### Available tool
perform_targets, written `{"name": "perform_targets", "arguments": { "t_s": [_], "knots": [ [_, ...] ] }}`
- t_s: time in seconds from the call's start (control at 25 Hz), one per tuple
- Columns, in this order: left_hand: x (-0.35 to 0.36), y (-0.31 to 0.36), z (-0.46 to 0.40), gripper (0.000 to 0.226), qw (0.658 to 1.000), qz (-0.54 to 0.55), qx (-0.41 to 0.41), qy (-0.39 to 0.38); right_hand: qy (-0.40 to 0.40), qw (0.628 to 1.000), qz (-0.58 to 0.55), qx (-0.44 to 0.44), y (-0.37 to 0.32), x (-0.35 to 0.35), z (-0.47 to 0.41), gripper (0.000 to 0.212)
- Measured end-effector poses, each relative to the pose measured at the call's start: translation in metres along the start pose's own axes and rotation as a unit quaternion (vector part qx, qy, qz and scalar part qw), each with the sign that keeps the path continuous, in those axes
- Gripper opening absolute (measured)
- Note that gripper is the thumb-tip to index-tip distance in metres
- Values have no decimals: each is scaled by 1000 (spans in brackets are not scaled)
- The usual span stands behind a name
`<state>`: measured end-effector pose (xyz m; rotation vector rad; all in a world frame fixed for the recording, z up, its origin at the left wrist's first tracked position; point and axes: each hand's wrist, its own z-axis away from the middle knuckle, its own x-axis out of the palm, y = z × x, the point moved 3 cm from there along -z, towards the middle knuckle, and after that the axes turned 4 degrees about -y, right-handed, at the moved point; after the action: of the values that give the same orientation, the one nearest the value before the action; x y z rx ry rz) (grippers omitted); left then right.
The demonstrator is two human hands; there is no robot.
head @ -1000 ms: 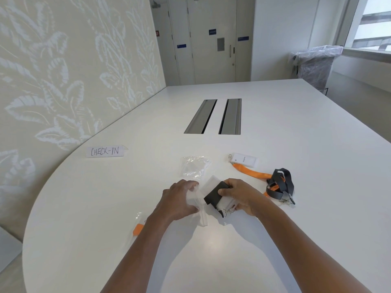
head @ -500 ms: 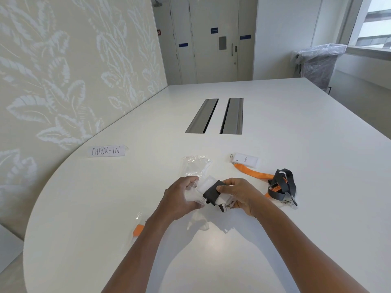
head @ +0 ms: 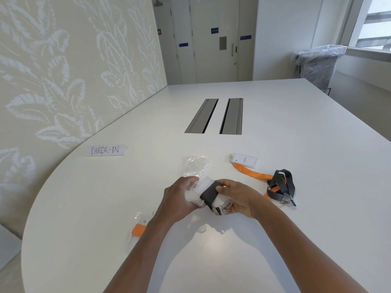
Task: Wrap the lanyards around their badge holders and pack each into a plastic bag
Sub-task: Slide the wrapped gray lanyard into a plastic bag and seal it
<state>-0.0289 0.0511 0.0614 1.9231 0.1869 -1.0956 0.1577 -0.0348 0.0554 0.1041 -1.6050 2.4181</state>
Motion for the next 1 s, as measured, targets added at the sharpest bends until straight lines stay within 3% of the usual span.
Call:
{"name": "perform_targets", "arguments": {
  "t_s": [0.32, 0.44, 0.64, 0.76, 1.0],
  "knots": [
    [-1, 0, 4, 77, 1000, -2, 19, 12, -59, 997, 7, 48, -6, 1, 9, 23],
    [-2, -1, 5, 75, 1000, 2, 18, 17, -60, 997, 28, 26, -7, 4, 8, 29],
    [-3, -3, 7, 72, 1000, -2, 18, 13, 21, 997, 60, -40, -6, 3, 1, 44],
    [-2, -6, 8, 73, 1000, -15, 22, 9, 81, 993, 71, -46, -3, 0, -2, 36],
    [-7, -16, 5, 78, 992, -124, 11, -19, 124, 989, 27, -81, -9, -9, 2, 23]
  ]
}}
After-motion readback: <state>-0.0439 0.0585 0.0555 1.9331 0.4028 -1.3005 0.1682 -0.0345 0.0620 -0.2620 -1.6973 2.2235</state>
